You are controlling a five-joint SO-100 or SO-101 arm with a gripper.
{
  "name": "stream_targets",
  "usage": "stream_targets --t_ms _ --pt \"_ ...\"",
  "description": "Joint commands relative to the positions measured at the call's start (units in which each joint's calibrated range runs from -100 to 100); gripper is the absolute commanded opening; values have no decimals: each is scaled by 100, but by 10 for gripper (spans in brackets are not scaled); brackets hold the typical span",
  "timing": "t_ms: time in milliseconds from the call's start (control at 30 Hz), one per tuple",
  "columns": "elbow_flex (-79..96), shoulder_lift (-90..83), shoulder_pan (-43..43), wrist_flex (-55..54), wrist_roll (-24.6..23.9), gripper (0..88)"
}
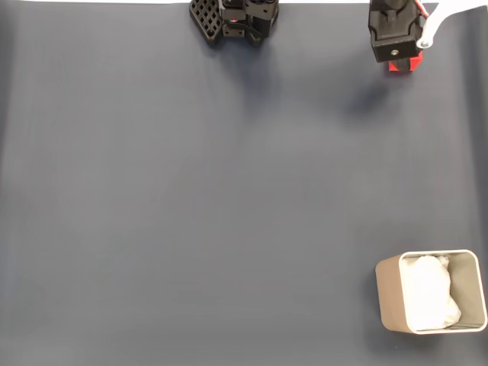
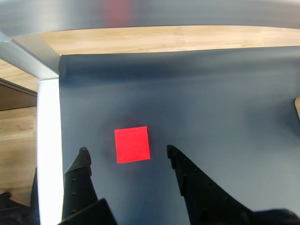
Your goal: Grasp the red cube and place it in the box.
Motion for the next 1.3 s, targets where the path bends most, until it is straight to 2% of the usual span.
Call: stream_targets --t_ms 0,767,1267 --pt "-103 54 -81 -173 -49 379" --pt "25 773 -195 -1066 -156 383" --pt "426 660 -301 -1443 -308 385"
